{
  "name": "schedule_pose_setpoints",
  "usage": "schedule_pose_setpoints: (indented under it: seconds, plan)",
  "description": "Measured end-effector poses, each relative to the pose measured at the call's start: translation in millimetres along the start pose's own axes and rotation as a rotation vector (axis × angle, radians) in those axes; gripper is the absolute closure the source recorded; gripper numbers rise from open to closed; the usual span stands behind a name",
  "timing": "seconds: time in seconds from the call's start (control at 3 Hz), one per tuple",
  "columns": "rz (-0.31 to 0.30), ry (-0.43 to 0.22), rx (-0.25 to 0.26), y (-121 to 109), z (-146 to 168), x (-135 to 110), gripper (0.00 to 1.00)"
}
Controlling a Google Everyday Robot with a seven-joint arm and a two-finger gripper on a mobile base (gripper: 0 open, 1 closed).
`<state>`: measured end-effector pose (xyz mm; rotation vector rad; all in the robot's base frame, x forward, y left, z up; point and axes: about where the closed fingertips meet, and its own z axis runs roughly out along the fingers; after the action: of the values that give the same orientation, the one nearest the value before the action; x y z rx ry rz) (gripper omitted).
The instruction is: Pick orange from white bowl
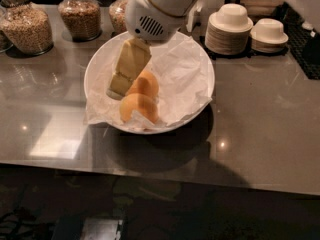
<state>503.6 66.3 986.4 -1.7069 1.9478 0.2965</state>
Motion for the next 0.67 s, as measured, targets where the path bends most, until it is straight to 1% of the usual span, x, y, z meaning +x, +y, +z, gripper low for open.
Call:
schedule_pose_setpoints:
  seconds: [0.33, 0.67]
  plan:
    - [0.0, 0.0, 0.0, 0.0, 0.0, 0.0, 0.0]
    - [0.099, 0.006, 0.023, -3.1, 4.7, 3.5, 0.0]
